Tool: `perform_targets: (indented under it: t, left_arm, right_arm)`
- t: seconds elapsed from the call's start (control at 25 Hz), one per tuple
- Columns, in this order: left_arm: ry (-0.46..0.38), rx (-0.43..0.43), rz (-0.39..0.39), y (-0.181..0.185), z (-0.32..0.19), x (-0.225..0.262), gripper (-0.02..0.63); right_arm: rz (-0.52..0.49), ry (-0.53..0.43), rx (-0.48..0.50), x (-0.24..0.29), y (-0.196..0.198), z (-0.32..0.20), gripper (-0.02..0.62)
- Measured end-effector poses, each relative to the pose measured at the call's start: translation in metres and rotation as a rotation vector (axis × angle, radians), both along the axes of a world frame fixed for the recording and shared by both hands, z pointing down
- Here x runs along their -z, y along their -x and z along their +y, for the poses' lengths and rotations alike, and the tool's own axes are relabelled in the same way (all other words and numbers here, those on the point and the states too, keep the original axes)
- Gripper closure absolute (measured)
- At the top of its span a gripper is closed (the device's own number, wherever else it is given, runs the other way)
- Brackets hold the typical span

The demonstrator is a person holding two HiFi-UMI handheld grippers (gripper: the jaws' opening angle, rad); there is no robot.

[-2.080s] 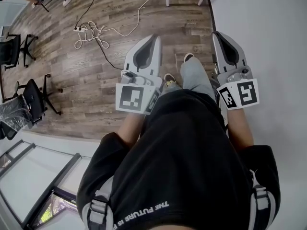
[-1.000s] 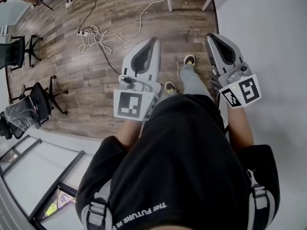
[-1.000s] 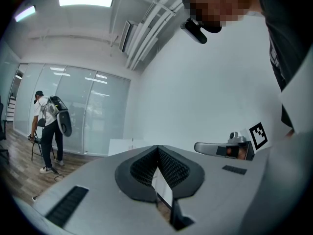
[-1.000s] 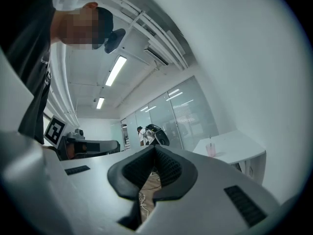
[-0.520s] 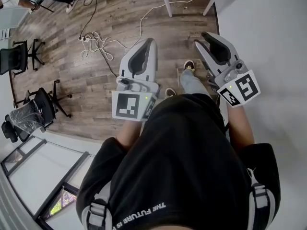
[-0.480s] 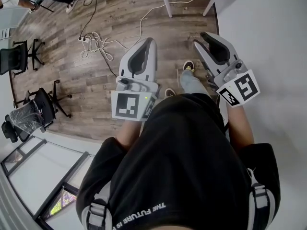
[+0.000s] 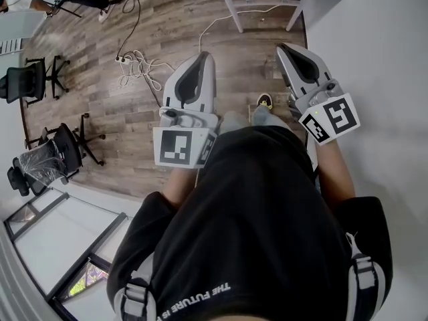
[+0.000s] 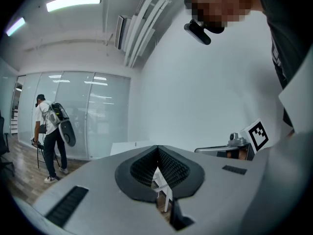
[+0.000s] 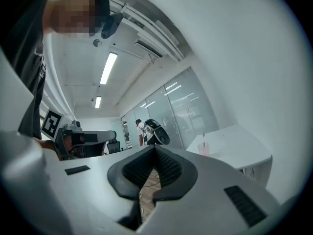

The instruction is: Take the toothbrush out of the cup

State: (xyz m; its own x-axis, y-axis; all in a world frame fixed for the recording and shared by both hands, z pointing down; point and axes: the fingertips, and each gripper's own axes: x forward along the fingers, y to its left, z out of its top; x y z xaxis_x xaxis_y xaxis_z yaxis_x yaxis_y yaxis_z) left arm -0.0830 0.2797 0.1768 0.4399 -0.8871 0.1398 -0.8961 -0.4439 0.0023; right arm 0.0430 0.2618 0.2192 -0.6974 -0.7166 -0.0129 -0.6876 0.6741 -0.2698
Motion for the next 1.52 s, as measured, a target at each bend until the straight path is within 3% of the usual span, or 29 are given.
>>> perform_targets:
  t: [0.52, 0.92, 1.52]
  left_arm:
    - [0.017, 0.01, -0.033, -0.015, -0.014, 0.006, 0.586]
    - [0.018, -0.044, -0.046, -0.022, -0.04, 0.003, 0.586]
    - [-0.004, -0.058, 0.009, 0.023, -0.129, 0.002, 0.586]
  right_arm:
    - [-0.046, -0.001, -0.015, 0.006, -0.02, -0.018, 0.577]
    - [-0.062, -0.011, -0.06, 0.006, -0.028, -0.041, 0.577]
    - [0.002, -0.045, -0.112, 0.019, 0.006, -0.121, 0.577]
